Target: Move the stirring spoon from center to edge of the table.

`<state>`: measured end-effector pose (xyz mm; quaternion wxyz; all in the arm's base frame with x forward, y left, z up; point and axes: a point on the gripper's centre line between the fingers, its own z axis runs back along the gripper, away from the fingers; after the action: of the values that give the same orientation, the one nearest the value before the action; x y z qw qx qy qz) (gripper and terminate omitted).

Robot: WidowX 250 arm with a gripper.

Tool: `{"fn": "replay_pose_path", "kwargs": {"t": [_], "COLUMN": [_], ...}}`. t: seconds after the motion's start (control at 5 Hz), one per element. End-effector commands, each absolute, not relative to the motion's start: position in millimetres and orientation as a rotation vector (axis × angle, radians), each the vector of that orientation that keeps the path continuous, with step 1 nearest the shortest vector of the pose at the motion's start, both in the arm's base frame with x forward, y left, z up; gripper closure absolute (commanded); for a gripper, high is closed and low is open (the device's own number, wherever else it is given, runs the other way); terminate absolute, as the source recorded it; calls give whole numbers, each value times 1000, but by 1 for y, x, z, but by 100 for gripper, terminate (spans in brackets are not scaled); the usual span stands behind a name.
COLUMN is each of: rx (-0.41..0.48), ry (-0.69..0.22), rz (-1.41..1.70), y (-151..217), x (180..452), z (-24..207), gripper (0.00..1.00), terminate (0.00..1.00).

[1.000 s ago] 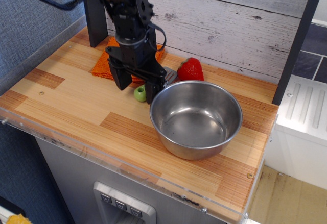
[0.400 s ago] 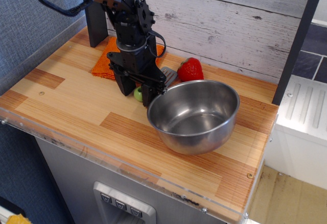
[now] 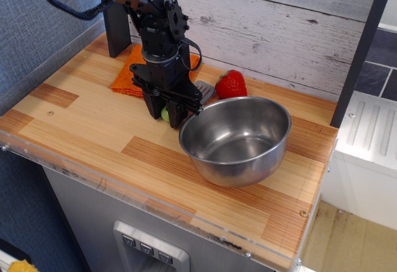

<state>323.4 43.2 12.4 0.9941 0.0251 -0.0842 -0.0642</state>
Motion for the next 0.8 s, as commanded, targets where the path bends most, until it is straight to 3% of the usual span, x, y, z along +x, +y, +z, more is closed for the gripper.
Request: {"fn": "replay_pose_path", "kwargs": {"t": [0.0,0.2,0.6], "rx": [62,78,88], "ry": [-195,-203,-303], "rz": [-143,-159,-166], "y": [43,43,33], "x": [323,324,335], "z": [25,33,87], "gripper": [100,100,100], "terminate": [0,0,0]}}
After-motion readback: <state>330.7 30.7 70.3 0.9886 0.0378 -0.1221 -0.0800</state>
